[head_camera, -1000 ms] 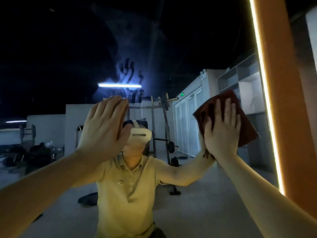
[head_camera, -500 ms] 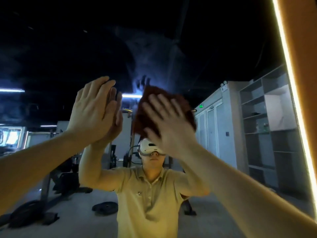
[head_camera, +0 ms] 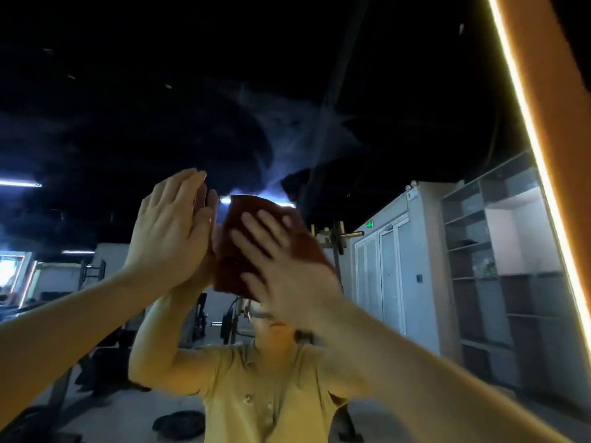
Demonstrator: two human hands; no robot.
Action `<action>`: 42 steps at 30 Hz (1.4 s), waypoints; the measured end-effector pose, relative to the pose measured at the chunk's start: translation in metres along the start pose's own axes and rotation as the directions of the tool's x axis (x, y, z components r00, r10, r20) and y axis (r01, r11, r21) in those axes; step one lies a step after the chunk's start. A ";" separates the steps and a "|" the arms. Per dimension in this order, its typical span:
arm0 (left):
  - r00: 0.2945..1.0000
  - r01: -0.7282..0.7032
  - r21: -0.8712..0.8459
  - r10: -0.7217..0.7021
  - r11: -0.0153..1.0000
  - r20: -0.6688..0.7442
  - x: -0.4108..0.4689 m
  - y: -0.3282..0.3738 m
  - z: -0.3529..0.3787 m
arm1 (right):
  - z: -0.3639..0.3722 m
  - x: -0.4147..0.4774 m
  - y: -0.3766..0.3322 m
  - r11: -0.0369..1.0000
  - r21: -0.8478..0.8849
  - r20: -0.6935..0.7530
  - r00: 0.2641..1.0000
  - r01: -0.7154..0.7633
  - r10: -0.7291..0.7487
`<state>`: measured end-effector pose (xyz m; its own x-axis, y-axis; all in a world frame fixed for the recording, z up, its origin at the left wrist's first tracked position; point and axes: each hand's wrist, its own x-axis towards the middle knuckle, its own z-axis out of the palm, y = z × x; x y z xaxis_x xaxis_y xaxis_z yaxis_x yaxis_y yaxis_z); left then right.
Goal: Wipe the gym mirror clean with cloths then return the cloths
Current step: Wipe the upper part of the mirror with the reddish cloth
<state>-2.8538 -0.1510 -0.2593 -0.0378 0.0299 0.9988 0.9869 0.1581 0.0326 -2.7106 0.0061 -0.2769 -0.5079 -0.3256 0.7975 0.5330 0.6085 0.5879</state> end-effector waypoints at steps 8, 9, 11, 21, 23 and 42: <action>0.928 -0.310 0.224 0.243 0.924 0.283 -0.012 -0.035 -0.003 | -0.039 0.039 0.165 0.567 0.028 -0.171 0.555 -0.823 0.814; 0.929 -0.318 0.224 0.255 0.921 0.270 -0.009 -0.039 -0.003 | -0.034 0.054 0.145 0.576 0.068 -0.191 0.556 -0.815 0.809; 0.952 -0.286 0.217 0.251 0.933 0.177 0.001 -0.042 -0.002 | -0.017 0.076 0.084 0.730 0.045 -0.214 0.707 -0.682 0.674; 0.984 -0.154 0.356 0.108 0.922 0.145 0.050 -0.041 0.015 | -0.034 0.071 0.142 0.917 -0.099 -0.051 0.922 -0.387 0.384; 0.973 -0.207 0.406 0.145 0.890 0.179 0.048 -0.050 0.017 | -0.040 0.093 0.160 0.732 -0.051 -0.132 0.731 -0.680 0.670; 0.954 -0.291 0.399 0.298 0.870 0.045 0.041 -0.069 0.026 | -0.028 0.195 0.103 0.731 0.039 -0.180 0.715 -0.681 0.676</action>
<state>-2.9277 -0.1348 -0.2219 0.2510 0.1201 0.9605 0.8064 0.5230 -0.2761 -2.7353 -0.0149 -0.0572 0.1186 0.0486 0.9917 0.7089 0.6952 -0.1189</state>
